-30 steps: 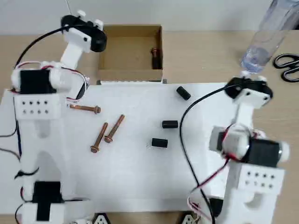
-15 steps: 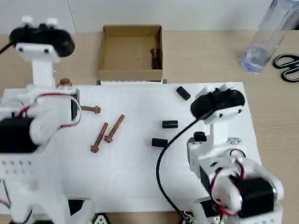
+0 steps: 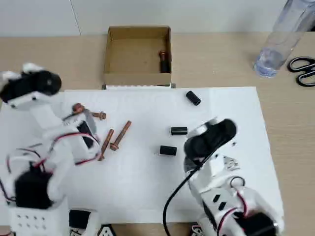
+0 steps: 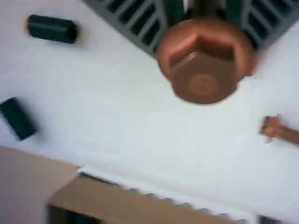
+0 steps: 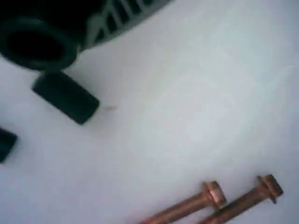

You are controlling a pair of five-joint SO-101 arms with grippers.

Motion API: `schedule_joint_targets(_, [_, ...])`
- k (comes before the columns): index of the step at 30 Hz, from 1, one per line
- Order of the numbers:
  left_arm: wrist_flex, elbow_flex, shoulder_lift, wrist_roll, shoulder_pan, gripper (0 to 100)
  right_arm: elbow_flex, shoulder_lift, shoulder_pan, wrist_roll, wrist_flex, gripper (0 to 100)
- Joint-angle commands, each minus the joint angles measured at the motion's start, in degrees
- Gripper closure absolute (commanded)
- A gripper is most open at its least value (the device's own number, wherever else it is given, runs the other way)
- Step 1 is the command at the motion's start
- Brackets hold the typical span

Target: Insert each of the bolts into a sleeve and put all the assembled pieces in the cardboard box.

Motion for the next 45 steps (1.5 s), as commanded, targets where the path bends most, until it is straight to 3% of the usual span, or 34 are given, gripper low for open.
schedule_joint_targets(1, [-9.05, 8.84, -8.88, 3.34, 3.60, 99, 6.07, -5.32, -1.45, 0.70, -6.46, 99.7])
schedule_joint_targets(7, [-22.33, 24.31, -21.80, 4.13, 6.42, 99, 15.03, -11.38, -7.08, 0.79, -14.55, 99.7])
schedule_joint_targets(12, [-28.57, 31.08, -30.68, 4.13, 6.68, 99, 21.01, -15.08, -10.68, 0.79, -18.33, 99.7])
schedule_joint_targets(21, [-29.01, 36.18, -37.80, 9.05, 6.86, 99, 25.76, -14.99, -16.40, 0.79, -25.19, 99.7])
schedule_joint_targets(31, [-29.01, 39.08, -41.93, 9.05, 16.70, 99, 32.70, -15.08, -17.89, 7.47, -36.88, 99.7])
schedule_joint_targets(45, [-29.01, 39.08, -41.76, 9.05, 21.10, 99, 33.67, -15.08, -17.89, 8.09, -37.58, 99.7])
